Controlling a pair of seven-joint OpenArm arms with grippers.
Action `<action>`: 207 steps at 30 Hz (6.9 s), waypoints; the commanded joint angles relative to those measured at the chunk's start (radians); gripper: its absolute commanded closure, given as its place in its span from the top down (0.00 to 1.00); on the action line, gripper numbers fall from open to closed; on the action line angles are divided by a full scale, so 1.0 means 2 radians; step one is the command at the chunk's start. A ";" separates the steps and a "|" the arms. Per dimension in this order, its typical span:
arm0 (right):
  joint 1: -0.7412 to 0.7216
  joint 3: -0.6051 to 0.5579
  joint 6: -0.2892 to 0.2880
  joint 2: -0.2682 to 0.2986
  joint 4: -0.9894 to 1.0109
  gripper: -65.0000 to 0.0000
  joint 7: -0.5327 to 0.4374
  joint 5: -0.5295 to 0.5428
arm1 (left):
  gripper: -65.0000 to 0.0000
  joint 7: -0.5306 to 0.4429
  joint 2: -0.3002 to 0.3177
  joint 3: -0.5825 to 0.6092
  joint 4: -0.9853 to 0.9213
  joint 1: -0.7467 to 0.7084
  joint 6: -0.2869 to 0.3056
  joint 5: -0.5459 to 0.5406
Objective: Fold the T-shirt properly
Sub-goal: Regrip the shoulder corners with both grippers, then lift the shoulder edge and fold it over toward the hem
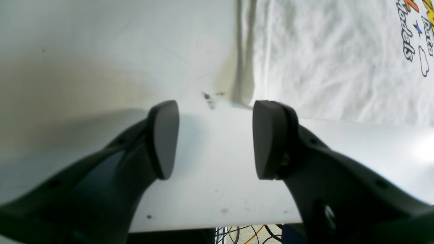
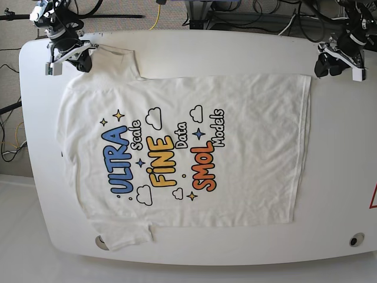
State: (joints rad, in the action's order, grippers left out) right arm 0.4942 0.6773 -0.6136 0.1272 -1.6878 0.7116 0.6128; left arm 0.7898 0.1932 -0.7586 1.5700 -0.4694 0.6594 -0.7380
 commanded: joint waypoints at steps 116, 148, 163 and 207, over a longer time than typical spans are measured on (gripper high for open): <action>-0.004 0.003 -0.006 0.005 -0.005 0.00 -0.010 -0.007 | 0.05 0.072 0.020 0.097 -0.082 0.053 0.019 -0.071; 0.054 0.030 -0.010 0.005 -0.080 0.00 0.010 -0.001 | 0.00 0.067 0.022 0.051 0.039 -0.036 0.019 -0.082; 0.061 0.043 -0.021 0.004 -0.095 0.00 0.028 0.013 | 0.00 0.066 0.021 0.031 0.079 -0.061 0.019 -0.083; -0.067 0.034 -0.024 0.027 -0.086 0.00 0.041 0.009 | 0.00 0.078 0.028 0.032 0.046 0.087 0.010 -0.066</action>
State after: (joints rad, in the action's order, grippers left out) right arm 0.3786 0.7441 -0.6556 0.1616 -1.8446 0.8181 0.6094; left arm 0.9752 0.2256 -0.6857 1.6444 -0.3107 0.6815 -0.8536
